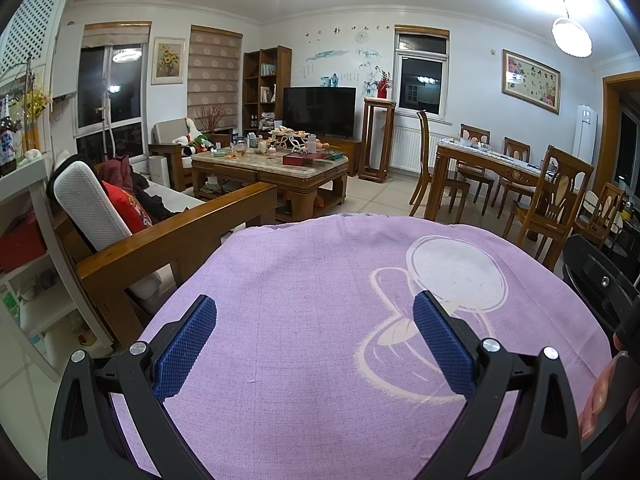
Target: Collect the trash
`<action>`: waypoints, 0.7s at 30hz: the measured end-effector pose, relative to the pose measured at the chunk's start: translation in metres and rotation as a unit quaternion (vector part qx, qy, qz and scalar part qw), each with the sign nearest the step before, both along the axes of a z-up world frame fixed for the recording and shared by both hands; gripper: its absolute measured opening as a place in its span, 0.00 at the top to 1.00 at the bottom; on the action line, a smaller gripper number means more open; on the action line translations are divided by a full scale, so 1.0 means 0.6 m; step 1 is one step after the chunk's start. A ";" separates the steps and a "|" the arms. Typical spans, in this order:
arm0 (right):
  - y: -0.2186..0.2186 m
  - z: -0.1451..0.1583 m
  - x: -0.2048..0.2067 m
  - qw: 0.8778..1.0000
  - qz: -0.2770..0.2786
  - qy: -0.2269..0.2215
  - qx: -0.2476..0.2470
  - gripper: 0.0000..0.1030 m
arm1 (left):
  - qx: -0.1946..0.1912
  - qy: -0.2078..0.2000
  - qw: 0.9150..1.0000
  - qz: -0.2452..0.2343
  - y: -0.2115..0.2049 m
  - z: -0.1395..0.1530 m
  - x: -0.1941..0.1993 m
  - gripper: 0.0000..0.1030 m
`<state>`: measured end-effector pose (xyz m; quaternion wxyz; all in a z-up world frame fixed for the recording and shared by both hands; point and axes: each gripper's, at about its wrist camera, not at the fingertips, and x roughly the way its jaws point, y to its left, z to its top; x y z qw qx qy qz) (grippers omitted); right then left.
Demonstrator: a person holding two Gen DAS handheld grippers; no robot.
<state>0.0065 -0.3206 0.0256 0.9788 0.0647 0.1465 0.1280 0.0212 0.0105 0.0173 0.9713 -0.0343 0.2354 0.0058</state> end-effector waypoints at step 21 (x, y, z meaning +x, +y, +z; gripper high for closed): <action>0.001 -0.001 0.002 1.000 0.000 -0.001 0.001 0.05 | 0.002 -0.001 1.000 0.000 0.002 0.001 0.002 0.05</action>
